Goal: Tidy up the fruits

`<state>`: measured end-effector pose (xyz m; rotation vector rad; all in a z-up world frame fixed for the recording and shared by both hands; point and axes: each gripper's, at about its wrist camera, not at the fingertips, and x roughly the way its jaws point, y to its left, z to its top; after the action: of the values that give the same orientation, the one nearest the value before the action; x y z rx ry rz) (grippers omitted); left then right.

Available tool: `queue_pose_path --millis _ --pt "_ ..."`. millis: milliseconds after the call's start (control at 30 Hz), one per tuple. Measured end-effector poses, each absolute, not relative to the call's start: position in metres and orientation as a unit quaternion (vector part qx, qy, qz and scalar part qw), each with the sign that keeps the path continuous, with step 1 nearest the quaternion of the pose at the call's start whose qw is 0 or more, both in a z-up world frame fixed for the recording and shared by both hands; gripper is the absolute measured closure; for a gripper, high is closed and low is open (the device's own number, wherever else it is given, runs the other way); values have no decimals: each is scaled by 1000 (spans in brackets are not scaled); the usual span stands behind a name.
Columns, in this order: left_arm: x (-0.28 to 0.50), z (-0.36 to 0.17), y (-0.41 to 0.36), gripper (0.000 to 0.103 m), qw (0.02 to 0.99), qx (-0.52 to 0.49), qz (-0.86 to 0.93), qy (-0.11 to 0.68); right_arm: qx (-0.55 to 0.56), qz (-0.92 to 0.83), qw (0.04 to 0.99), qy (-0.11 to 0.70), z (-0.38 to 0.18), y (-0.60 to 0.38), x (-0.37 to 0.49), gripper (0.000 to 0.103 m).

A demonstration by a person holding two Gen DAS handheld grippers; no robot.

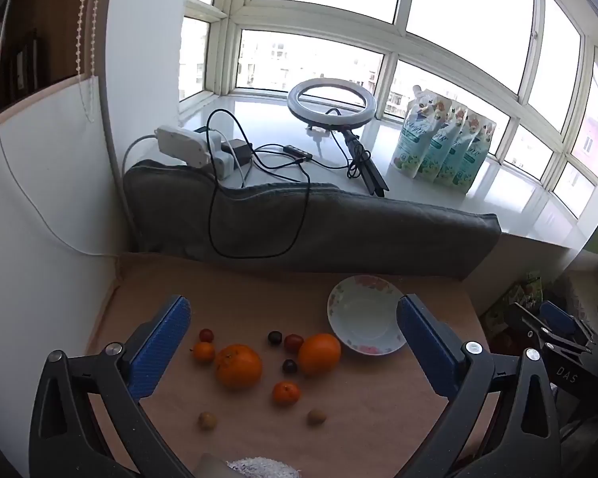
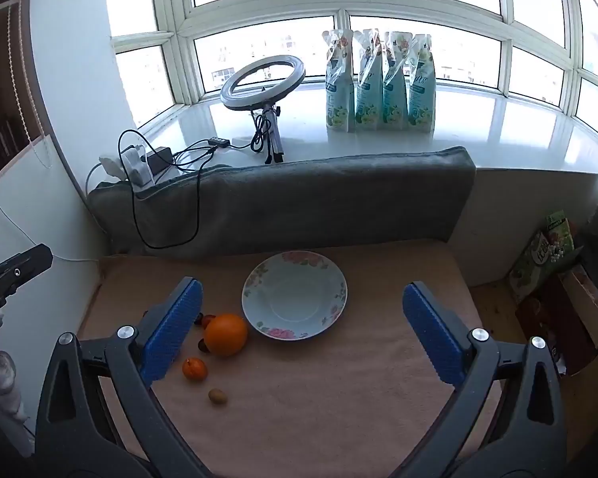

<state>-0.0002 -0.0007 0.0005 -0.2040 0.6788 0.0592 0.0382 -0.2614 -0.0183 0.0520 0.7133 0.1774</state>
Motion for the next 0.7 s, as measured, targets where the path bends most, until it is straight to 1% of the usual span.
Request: queue_pose_path --millis 167,233,267,300,700 --pt "-8 0 -8 1 942 -82 22 324 40 69 933 352 -19 -264 37 1" --pt "-1 0 -12 1 936 -87 35 340 47 61 933 351 -19 -261 35 0" --pt "-1 1 -14 1 936 -85 35 339 30 73 935 346 -27 -261 35 0" --pt "-1 1 -12 1 937 -84 35 337 24 83 933 349 -23 -259 34 0" --pt "-2 4 -14 1 938 -83 28 335 29 82 932 352 -18 -264 34 1"
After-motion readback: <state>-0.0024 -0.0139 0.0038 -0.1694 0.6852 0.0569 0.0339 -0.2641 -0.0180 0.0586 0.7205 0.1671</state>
